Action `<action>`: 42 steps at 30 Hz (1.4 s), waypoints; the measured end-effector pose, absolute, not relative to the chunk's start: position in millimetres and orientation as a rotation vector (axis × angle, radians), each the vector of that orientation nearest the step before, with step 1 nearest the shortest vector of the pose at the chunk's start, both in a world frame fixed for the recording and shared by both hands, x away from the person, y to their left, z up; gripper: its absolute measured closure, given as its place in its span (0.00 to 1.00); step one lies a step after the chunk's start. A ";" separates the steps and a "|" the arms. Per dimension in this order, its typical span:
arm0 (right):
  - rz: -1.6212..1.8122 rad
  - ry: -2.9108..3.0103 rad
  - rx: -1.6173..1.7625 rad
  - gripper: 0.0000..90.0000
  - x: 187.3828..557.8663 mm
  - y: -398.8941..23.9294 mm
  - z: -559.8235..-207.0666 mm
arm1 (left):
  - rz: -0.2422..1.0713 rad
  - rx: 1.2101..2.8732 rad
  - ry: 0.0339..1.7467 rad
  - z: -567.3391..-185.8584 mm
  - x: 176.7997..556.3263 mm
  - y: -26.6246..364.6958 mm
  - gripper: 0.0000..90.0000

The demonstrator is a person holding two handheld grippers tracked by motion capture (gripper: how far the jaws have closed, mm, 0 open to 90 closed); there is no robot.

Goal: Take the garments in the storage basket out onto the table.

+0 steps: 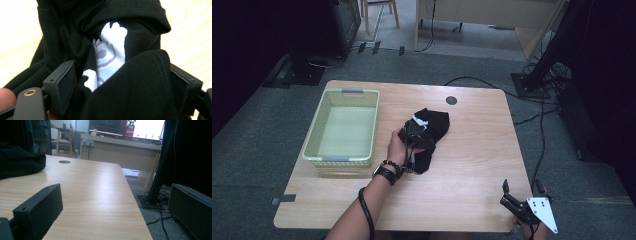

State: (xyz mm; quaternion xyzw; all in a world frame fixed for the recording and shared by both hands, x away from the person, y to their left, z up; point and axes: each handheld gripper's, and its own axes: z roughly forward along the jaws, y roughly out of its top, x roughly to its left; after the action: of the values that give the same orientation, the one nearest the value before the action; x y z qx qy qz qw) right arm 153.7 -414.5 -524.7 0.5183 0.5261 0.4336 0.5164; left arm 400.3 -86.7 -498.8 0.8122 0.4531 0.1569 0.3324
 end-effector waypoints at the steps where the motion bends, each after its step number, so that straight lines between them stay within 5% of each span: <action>1: 1.041 1.263 1.244 0.00 153.7 -414.5 -524.7 | 0.398 2.130 1.168 -498.0 400.2 -86.3 0.07; 7: 1.042 1.263 1.243 0.00 153.7 -414.5 -524.7 | 0.424 2.108 1.102 -484.9 393.2 -82.8 0.00; 42: 1.037 1.261 1.239 0.00 153.8 -414.1 -524.8 | 0.497 1.997 1.059 -469.9 353.0 -43.5 0.00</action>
State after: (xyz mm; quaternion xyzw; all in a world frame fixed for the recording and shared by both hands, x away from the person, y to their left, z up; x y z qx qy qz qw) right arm 153.8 -414.1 -524.8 0.5166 0.5258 0.4324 0.5193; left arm 353.0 -43.5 -469.9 0.7900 0.4189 0.1966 0.4022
